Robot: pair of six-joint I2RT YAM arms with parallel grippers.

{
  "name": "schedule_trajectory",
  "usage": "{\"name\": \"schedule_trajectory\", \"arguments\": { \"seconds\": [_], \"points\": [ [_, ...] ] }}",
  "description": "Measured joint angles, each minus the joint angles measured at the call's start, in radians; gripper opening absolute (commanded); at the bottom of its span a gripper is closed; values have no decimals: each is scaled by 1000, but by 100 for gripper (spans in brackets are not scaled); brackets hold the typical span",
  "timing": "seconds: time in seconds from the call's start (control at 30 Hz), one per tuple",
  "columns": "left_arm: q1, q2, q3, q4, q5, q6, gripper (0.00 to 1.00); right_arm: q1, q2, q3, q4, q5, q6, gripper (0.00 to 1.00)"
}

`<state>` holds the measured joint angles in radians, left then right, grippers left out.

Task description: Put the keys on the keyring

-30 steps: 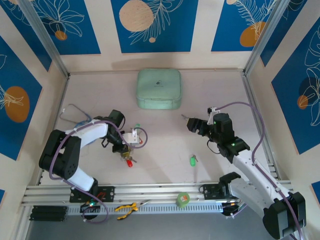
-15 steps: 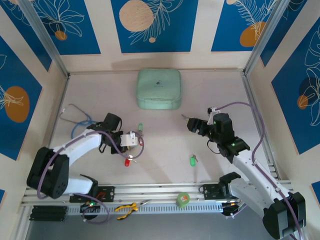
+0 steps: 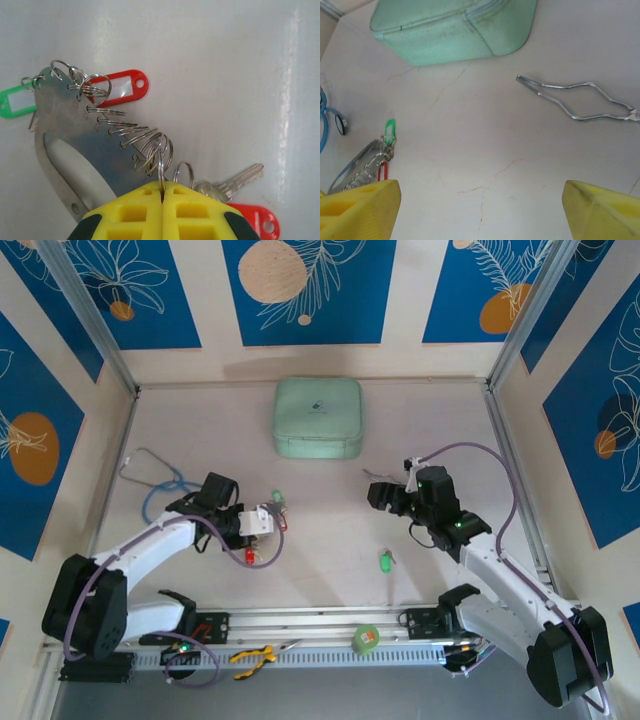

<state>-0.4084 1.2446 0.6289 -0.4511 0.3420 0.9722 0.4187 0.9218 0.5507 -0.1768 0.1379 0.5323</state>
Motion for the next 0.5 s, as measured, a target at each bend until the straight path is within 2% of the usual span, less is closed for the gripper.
{"name": "schedule_trajectory", "arguments": {
  "seconds": [0.23, 0.5],
  "points": [
    [-1, 52, 66, -13, 66, -141, 0, 29, 21, 10, 5, -45, -21, 82],
    [-1, 52, 94, -3, 148, -393, 0, 32, 21, 10, 9, -71, -27, 81]
  ]
}}
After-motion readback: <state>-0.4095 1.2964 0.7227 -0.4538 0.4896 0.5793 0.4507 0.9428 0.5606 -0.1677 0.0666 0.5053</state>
